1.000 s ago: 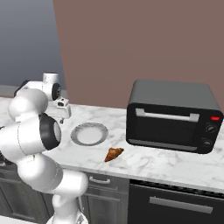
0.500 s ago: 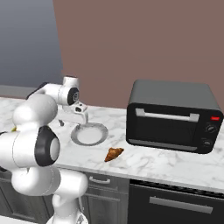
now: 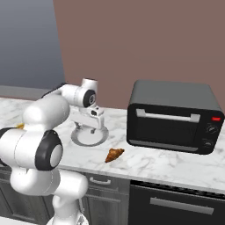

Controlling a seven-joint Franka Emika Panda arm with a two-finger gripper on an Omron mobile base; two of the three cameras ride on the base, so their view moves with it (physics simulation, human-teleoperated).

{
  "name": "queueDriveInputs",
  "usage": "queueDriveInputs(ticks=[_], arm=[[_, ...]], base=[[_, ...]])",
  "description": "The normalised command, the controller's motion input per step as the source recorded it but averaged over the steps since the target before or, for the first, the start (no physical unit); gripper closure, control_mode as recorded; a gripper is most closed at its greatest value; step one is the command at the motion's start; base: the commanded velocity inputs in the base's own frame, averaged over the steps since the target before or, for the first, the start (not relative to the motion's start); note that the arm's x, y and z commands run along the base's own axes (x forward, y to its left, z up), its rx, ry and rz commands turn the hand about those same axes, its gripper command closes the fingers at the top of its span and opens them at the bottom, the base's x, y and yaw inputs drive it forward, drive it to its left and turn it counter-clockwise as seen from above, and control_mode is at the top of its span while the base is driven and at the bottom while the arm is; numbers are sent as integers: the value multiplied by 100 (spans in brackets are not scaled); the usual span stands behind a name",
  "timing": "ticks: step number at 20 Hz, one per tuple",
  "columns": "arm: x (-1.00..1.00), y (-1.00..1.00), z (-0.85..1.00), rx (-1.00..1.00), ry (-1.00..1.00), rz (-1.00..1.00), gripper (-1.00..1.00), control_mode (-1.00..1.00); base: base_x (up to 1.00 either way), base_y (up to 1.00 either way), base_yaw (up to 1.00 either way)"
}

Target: Place the pastries on the plates.

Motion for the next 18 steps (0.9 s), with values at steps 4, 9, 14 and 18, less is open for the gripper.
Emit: queueDriveInputs(ticks=[4,9,14,18], arm=[[-11,-58,-14,-10,0,-10,-100,-100],[-15,-55,-11,-9,0,-8,-100,-100],[-6,-37,-8,-4,0,-9,-100,-100],[-1,0,-17,-1,0,-8,-100,-100]], base=[[0,0,0],[0,0,0],[0,0,0],[0,0,0]])
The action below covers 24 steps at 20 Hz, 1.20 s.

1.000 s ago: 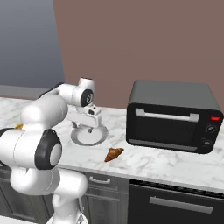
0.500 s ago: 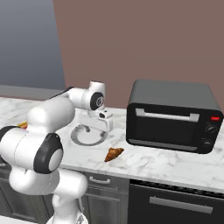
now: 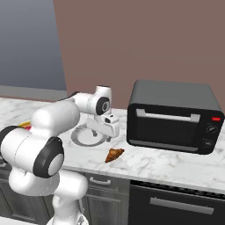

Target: Place the pastries on the plates.

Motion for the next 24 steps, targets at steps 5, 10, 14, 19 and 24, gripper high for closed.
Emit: queueDriveInputs(ticks=[5,10,14,19,24], arm=[[0,-1,-13,0,0,-9,-100,-100],[-13,-21,-13,0,0,-8,-100,-100],[-17,-25,-16,0,0,-8,-100,-100],[-8,-14,-27,0,0,-7,-100,-100],[1,0,-32,0,-1,-3,-100,-100]], base=[[0,0,0],[0,0,0],[0,0,0],[0,0,0],[0,0,0]])
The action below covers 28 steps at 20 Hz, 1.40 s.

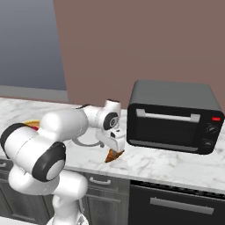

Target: Place the pastries on the plates.

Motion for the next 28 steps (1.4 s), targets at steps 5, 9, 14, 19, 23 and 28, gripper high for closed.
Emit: queueDriveInputs(ticks=[5,9,14,19,23,28], arm=[[2,-12,-19,0,0,-3,-100,-100],[5,-11,-20,0,0,-2,-100,-100],[18,0,-24,0,-3,0,-100,-100],[28,0,-23,0,-1,0,-100,-100],[9,0,-26,0,0,0,-100,-100],[4,0,-21,0,0,0,100,-100]], base=[[0,0,0],[0,0,0],[0,0,0],[0,0,0],[0,0,0],[0,0,0]])
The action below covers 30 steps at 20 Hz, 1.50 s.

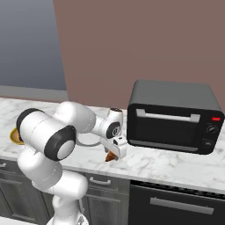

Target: Place the pastries on the plates.

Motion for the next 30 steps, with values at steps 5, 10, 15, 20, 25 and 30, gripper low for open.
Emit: queueDriveInputs(ticks=[5,10,15,20,25,30], arm=[[1,6,10,0,-13,0,100,-100],[9,23,36,0,-13,0,100,-100],[48,74,51,0,-2,0,100,-100],[69,75,35,0,0,0,100,-100],[51,60,3,-5,4,0,100,-100],[29,23,-20,-6,0,0,100,-100]], base=[[0,0,0],[0,0,0],[0,0,0],[0,0,0],[0,0,0],[0,0,0]])
